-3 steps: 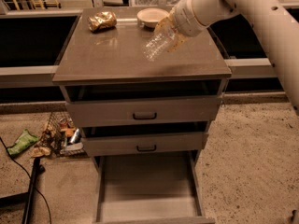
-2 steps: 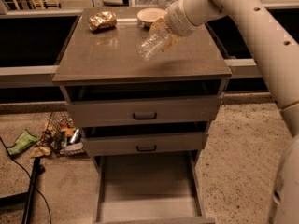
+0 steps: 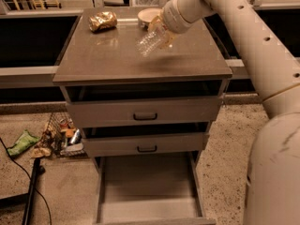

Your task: Pick water bottle from bottom drawer and place on counter

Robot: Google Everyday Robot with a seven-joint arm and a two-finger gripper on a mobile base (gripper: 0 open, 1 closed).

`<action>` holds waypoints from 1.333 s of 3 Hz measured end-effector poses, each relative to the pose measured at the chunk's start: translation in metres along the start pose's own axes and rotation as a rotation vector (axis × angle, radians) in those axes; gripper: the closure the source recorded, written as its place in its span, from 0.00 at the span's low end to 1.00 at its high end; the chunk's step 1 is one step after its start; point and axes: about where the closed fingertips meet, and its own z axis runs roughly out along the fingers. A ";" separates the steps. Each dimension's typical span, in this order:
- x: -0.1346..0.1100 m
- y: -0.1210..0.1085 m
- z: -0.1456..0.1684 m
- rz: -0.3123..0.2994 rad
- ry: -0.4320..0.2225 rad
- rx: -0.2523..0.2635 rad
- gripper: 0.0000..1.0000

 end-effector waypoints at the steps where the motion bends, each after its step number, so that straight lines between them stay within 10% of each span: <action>1: 0.005 0.002 0.009 0.023 -0.002 -0.023 0.34; 2: 0.008 0.004 0.017 0.045 -0.014 -0.041 0.04; 4: 0.009 0.005 0.019 0.054 -0.019 -0.046 0.00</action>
Offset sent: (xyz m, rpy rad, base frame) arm 0.0184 -0.0024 -0.0123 -0.0063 0.0742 -0.0363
